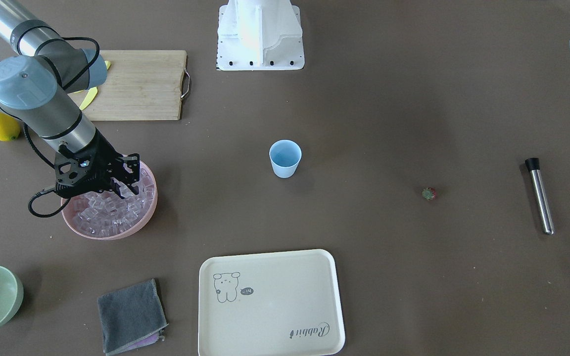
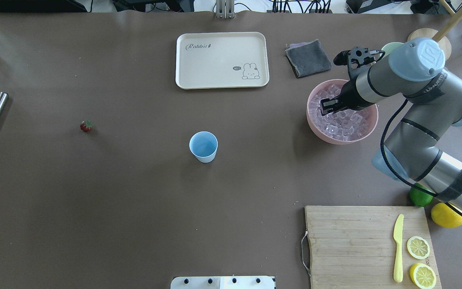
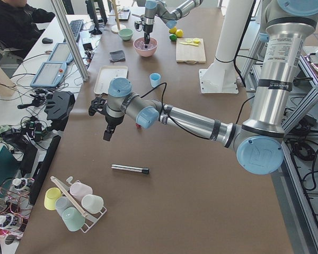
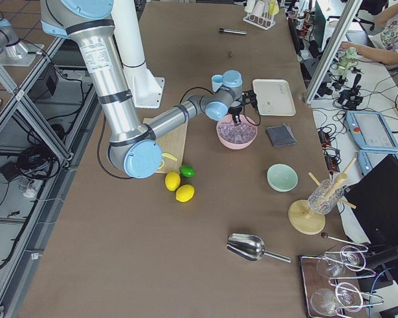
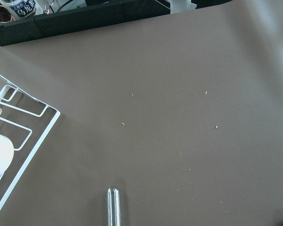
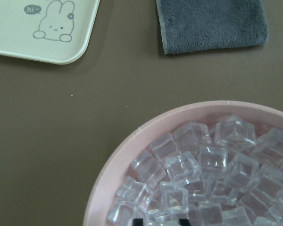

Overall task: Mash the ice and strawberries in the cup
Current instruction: 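Carry the ice cube with the right gripper over the light-blue cup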

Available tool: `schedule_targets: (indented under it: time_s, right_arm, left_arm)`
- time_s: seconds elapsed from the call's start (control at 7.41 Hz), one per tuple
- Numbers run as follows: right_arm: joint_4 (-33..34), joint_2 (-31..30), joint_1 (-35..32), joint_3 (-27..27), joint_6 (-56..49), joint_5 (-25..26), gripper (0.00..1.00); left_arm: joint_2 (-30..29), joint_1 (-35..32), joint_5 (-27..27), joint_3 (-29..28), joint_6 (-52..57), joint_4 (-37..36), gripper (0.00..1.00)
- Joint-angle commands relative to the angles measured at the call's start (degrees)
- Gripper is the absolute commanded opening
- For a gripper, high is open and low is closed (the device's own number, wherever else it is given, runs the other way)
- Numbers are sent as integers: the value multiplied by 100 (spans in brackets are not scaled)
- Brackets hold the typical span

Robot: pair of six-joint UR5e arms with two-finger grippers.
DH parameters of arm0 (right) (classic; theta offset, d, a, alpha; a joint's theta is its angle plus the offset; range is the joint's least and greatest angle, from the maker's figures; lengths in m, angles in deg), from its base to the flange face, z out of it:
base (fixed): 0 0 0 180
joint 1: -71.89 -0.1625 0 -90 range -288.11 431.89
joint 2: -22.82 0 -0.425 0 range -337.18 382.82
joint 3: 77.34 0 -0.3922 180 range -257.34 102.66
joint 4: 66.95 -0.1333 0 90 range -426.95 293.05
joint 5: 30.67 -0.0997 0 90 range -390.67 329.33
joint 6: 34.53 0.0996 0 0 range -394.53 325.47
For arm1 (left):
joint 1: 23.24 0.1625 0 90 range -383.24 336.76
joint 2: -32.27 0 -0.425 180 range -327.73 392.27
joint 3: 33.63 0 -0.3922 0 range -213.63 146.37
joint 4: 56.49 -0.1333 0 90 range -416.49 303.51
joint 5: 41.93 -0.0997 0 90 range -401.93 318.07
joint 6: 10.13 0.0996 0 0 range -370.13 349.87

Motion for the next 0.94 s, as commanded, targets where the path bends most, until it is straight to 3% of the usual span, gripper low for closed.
schedule_targets:
  time_s: [0.0,0.13,0.4,0.67,0.81]
  right_arm:
    - [791,741,-140,154,143,-248,0]
    - [1485,1434,96,268,631,22,0]
    - [2358,2526,1016,199,1442,1091,0]
    - [2432,3187,1869,-213,2337,2145,0]
    - [2415,3181,2343,-267,2437,2883,0]
  left_arm:
    - [-38,30,-7,-53,1,0,97]
    - [-38,31,-7,-62,-8,0,97]
    - [-38,31,-7,-62,-8,52,97]
    - [-64,48,-7,-124,1,61,97]
    - [-125,74,-7,-185,10,70,97]
